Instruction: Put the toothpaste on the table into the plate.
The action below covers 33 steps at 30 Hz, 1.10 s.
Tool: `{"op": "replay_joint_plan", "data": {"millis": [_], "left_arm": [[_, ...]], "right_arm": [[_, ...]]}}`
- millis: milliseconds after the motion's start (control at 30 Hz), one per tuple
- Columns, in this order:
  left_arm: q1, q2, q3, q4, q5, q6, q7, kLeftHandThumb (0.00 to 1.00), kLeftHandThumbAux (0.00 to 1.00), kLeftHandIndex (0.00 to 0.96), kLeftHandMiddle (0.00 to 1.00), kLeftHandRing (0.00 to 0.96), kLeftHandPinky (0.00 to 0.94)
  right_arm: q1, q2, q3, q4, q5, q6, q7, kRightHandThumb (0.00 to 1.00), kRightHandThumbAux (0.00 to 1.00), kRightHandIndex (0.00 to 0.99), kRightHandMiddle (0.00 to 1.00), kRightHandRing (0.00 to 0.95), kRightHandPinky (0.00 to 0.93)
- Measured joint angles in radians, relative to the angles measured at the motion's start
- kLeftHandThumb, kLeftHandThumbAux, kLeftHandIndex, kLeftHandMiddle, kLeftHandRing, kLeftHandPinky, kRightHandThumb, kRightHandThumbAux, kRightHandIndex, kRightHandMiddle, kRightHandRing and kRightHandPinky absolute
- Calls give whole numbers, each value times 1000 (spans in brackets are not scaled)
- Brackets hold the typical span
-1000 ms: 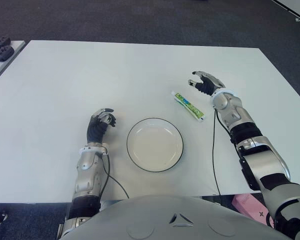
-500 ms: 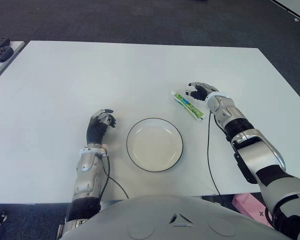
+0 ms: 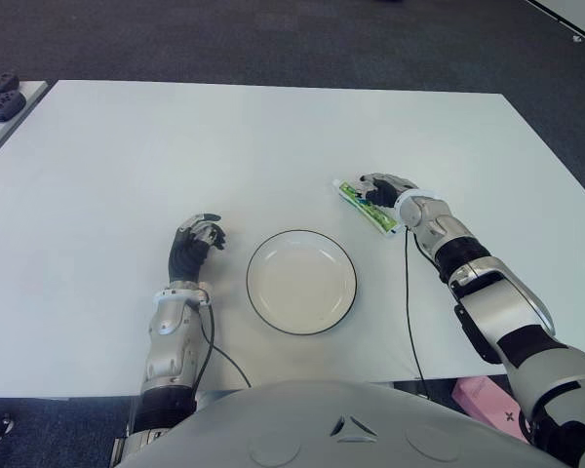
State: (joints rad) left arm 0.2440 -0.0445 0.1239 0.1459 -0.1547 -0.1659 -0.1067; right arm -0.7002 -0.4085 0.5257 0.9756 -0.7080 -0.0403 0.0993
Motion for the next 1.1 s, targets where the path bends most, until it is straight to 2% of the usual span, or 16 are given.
{"op": "replay_joint_plan", "data": {"millis": [300, 667, 733, 900, 1100], "left_arm": [[5, 0, -7, -2, -1, 0, 0, 707, 717, 434, 641, 633, 618], [4, -4, -7, -1, -4, 0, 4, 709, 717, 434, 634, 627, 617], [4, -5, -7, -1, -4, 0, 4, 709, 717, 434, 633, 626, 614], [2, -8, -9, -1, -5, -2, 4, 709, 717, 434, 631, 625, 611], [4, -8, -7, 0, -4, -2, 7, 709, 717, 434, 630, 623, 613]], "right_arm": [[32, 1, 16, -20, 1, -5, 0, 548, 137, 0, 0, 0, 0], [109, -21, 20, -160, 0, 28, 14, 542, 145, 0, 0, 0, 0], [128, -31, 20, -207, -1, 44, 30, 551, 152, 0, 0, 0, 0], [234, -72, 3, -433, -3, 129, 100, 567, 171, 0, 0, 0, 0], [339, -85, -16, -625, -3, 202, 152, 572, 193, 0, 0, 0, 0]]}}
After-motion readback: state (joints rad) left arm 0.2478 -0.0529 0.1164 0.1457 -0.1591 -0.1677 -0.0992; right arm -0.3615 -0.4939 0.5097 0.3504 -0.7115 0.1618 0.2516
